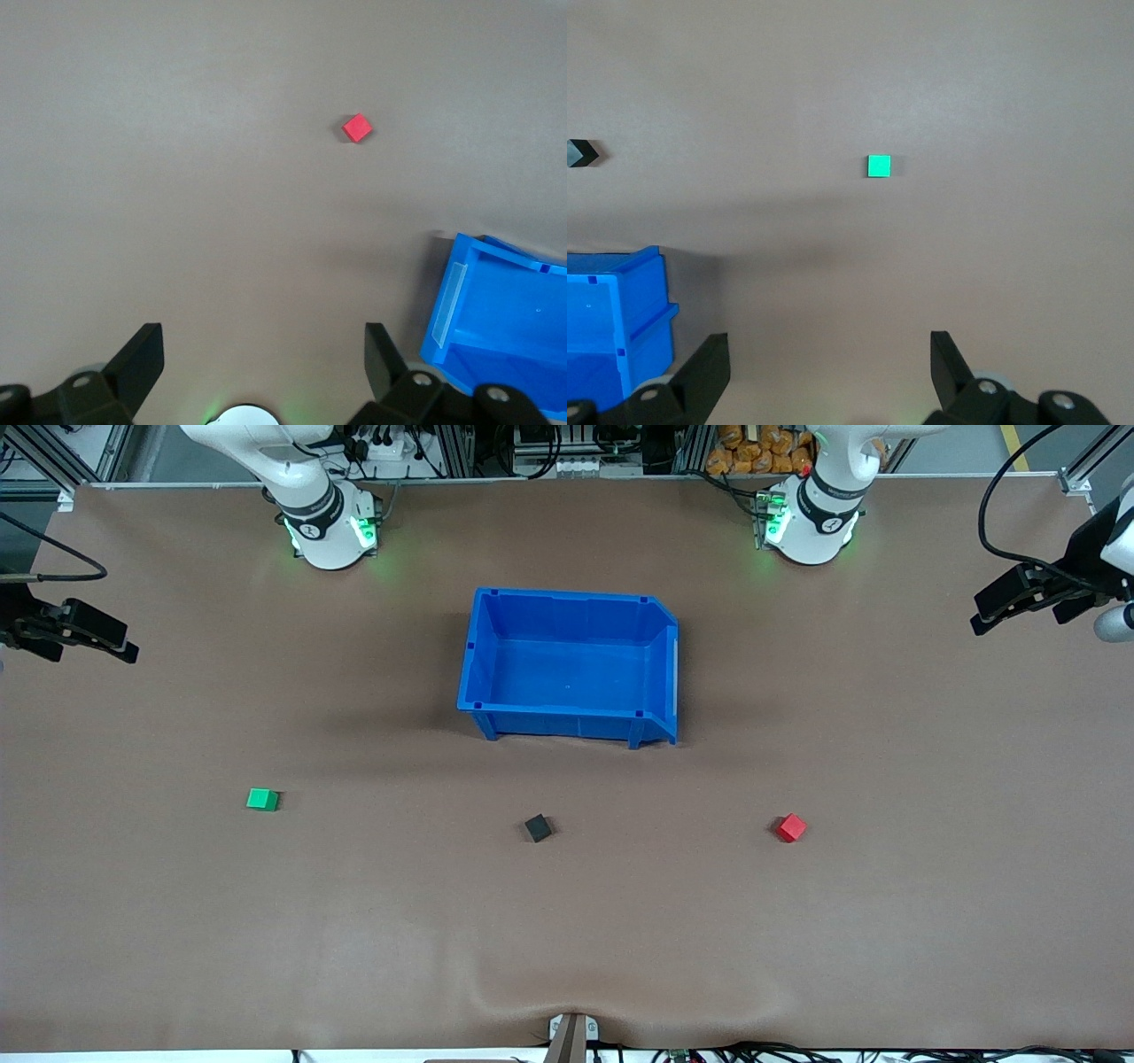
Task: Attach green and red cubes to black cube
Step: 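Move both grippers down to the green and red cubes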
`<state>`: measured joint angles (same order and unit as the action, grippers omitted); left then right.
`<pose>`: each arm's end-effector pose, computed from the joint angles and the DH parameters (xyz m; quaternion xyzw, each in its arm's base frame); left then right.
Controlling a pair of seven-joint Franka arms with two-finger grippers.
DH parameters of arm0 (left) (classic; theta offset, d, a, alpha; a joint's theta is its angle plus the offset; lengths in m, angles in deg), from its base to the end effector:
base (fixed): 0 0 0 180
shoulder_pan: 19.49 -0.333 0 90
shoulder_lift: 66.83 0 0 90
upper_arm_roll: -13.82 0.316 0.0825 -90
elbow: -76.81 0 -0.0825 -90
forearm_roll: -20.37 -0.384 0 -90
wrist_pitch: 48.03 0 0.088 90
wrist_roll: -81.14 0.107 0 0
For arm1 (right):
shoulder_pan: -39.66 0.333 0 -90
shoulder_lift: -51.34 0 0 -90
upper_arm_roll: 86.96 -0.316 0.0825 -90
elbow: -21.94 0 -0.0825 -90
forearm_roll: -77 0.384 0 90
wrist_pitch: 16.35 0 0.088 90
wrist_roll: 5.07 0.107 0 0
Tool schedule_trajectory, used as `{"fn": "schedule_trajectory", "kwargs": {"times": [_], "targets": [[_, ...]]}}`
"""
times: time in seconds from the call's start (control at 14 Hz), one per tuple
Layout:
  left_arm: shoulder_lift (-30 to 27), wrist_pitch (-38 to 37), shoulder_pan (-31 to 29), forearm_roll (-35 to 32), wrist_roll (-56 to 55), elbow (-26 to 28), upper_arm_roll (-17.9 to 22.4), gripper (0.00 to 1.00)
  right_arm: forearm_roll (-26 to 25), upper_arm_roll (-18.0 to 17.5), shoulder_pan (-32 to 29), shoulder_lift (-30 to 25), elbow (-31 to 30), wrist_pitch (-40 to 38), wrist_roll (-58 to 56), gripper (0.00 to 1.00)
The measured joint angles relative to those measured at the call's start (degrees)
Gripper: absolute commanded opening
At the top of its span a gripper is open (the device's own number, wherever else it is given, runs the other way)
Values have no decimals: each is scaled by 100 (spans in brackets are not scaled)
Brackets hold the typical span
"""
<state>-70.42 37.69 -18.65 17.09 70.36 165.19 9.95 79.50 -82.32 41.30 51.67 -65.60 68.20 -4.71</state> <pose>0.5259 -0.0382 0.6652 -0.9980 -0.0553 -0.0121 0.0293 0.5462 -0.0235 0.6334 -0.9990 0.0279 0.0284 0.0222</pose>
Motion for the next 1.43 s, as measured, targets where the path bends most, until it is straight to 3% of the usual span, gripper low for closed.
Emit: {"fn": "schedule_trajectory", "kwargs": {"times": [0.57,1.0,1.43], "targets": [[34,-2,-20,-6,0,-69,26,100,4,-12,1,131,-2,13,0,100],[309,-8,-20,-5,0,66,20,100,-1,21,-17,771,-5,308,0,100],[1050,913,-12,20,-5,415,-8,100,-38,45,-35,1352,-1,375,0,100]]}}
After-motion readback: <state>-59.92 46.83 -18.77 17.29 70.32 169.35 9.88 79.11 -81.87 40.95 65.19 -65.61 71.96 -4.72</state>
